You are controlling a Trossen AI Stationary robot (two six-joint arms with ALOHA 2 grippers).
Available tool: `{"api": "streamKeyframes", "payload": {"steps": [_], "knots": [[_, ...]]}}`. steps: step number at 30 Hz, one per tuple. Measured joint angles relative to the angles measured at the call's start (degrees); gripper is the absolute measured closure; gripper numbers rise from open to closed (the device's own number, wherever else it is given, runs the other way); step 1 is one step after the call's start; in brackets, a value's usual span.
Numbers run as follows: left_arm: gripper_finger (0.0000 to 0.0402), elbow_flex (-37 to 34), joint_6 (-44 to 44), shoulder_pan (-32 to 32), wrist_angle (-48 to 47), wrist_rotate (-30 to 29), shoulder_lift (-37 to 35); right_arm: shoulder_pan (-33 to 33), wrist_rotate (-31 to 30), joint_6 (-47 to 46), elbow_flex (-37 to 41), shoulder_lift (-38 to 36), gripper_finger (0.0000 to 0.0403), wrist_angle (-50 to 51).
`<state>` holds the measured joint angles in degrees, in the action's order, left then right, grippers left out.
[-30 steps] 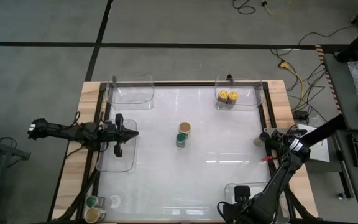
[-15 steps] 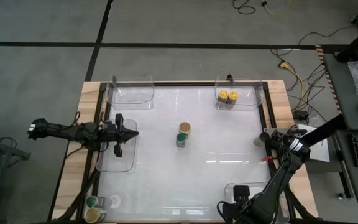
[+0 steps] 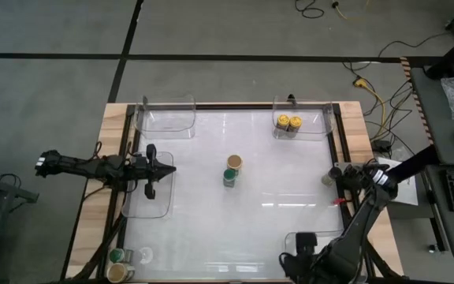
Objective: Sort spices by type
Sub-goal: Put the left black seasoning bottle into the bottom right transparent bin
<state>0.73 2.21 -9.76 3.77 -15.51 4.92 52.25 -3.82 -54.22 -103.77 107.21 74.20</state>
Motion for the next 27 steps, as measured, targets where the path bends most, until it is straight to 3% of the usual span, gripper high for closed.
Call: {"api": "streamKeyframes", "payload": {"steps": [6, 18, 27], "knots": [[0.04, 0.0, 0.0, 0.0, 0.0, 0.0, 0.0, 0.1, -8.1, -7.6, 0.2, -1.0, 0.011, 16.2], [0.04, 0.0, 0.0, 0.0, 0.0, 0.0, 0.0, -1.3, -5.2, 1.3, 6.8, -1.3, 0.0135, 6.0], [0.04, 0.0, 0.0, 0.0, 0.0, 0.0, 0.0, -1.7, -3.2, 3.2, 7.9, -1.3, 0.0123, 2.6]]}}
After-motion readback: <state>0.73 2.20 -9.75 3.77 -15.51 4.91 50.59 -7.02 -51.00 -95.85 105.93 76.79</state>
